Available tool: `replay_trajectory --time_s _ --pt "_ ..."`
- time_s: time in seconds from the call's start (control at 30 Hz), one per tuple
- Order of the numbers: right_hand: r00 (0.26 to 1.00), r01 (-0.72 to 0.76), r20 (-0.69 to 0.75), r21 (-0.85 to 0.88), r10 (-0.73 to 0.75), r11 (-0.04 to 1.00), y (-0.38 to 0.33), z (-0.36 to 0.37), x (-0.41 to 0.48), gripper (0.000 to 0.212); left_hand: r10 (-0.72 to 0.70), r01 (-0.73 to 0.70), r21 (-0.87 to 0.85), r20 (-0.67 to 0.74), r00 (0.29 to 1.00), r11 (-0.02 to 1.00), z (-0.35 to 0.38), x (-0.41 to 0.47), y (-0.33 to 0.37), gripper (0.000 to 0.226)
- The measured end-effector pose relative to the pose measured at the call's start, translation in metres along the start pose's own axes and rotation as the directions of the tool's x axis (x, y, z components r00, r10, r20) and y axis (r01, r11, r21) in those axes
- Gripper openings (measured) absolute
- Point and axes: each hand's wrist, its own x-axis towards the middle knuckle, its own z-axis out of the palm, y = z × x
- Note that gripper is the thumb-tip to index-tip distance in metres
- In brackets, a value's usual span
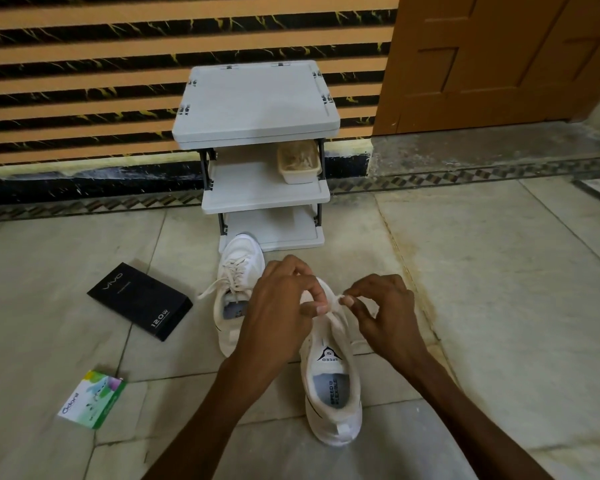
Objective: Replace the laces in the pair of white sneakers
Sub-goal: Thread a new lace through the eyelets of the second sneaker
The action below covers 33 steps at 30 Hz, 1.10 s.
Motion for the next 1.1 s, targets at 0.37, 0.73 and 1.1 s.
replay_trajectory --time_s 0.37,0.73,1.1 --pt "0.998 0.066 0.014 0.046 -0.067 0.997 -0.023 -0.009 -0.002 0.004 -0.015 0.012 -0.132 -0.023 1.0 0.991 0.015 -0.001 0.006 0.016" --pt "0.993 0.055 0.112 -0.274 -0.025 0.96 0.005 0.01 -0.007 0.012 -0.165 0.187 -0.329 0.095 0.982 0.926 0.005 0.0 -0.007 0.028" --pt "0.956 -0.197 0.12 -0.408 0.267 0.892 0.074 0.024 -0.009 0.014 -0.109 0.146 -0.697 0.098 0.989 0.702 -0.031 -0.005 0.01 0.03"
